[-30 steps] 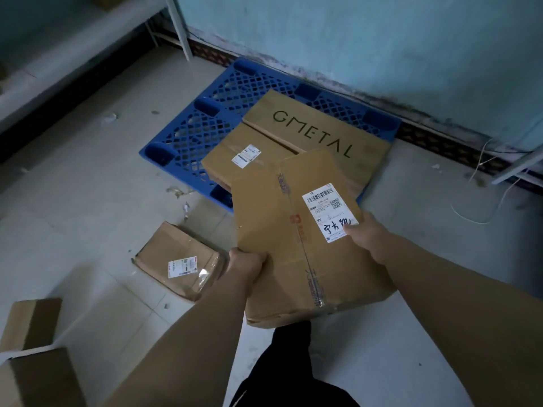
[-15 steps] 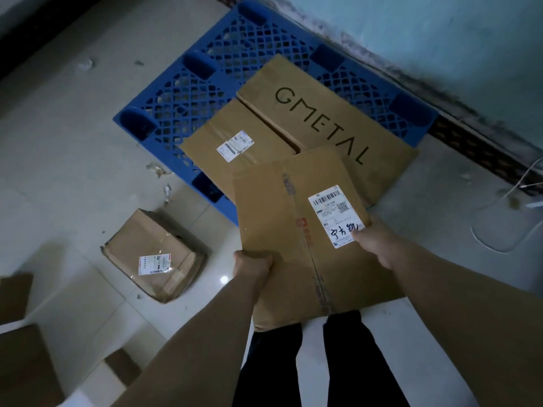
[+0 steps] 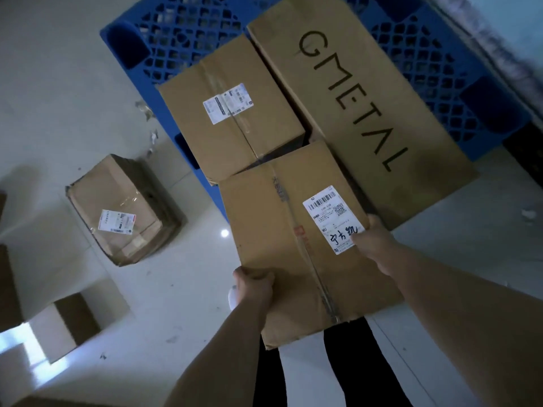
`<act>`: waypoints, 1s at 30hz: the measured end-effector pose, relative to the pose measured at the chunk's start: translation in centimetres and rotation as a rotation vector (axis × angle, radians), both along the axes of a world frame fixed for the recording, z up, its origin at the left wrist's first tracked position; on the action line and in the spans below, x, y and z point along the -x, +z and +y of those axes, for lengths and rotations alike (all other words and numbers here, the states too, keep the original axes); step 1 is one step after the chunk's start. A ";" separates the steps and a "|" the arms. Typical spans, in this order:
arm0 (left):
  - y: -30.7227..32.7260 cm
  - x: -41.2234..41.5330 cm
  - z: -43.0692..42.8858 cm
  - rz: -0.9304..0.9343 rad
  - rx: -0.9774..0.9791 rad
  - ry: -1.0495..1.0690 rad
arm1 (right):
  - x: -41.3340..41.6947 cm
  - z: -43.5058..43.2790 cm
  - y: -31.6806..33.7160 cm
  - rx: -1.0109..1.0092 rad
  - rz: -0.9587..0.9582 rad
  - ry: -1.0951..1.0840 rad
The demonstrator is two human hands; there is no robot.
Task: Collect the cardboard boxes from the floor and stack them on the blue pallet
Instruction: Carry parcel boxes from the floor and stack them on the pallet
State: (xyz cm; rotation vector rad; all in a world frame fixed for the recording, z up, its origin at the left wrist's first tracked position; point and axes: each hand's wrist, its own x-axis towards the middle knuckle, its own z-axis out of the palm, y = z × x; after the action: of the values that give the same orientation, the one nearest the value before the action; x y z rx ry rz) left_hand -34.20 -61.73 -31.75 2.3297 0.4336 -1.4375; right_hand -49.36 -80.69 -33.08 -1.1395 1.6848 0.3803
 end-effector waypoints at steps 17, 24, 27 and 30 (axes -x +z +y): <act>-14.5 2.2 -4.7 0.040 0.014 0.130 | -2.2 -1.1 -13.1 0.237 0.169 0.451; -8.9 0.5 -5.1 0.048 -0.018 0.088 | -2.5 -0.9 -8.0 0.197 0.054 0.357; -5.6 -1.3 -4.8 0.047 0.031 0.069 | -3.8 0.4 -5.1 0.152 -0.031 0.385; -2.0 -3.1 -4.1 0.057 0.103 0.042 | -4.7 2.5 -2.8 0.138 -0.107 0.301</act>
State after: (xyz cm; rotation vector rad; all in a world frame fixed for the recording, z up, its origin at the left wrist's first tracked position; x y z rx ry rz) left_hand -31.07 -65.88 -33.70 2.1907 0.4123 -1.4741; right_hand -44.65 -78.15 -35.85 -1.4966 1.4664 0.3863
